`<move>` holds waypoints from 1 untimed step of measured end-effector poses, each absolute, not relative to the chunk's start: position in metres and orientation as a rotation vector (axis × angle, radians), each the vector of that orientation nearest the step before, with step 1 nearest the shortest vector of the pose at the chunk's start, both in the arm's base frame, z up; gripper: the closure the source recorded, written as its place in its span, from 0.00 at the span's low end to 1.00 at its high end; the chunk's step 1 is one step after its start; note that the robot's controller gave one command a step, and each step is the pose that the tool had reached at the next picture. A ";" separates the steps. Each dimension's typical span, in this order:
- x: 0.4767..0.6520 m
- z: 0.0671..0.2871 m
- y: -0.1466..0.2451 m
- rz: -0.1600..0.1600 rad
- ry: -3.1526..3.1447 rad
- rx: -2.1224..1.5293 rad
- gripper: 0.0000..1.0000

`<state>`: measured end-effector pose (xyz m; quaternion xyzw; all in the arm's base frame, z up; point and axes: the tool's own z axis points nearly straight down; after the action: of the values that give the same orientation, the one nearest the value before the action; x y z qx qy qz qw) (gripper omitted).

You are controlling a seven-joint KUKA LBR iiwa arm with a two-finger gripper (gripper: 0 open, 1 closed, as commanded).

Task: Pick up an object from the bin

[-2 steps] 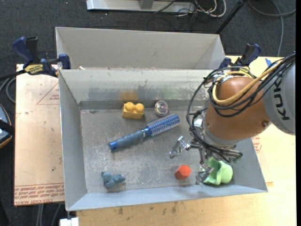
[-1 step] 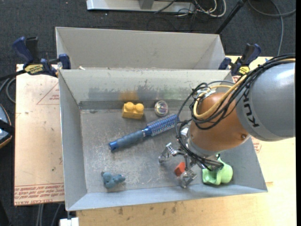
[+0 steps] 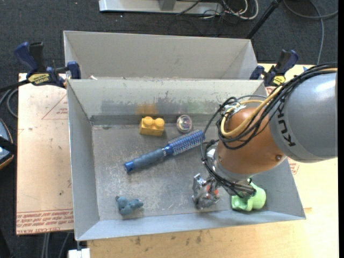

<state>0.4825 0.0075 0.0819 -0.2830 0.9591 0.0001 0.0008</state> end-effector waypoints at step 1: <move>0.488 0.264 0.032 -0.002 2.997 -0.905 1.00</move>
Offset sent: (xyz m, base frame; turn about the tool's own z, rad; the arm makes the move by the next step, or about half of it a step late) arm 0.0036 0.0234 0.1788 -0.0142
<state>0.4884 0.0322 0.2644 -0.2892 0.9573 -0.0006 0.0055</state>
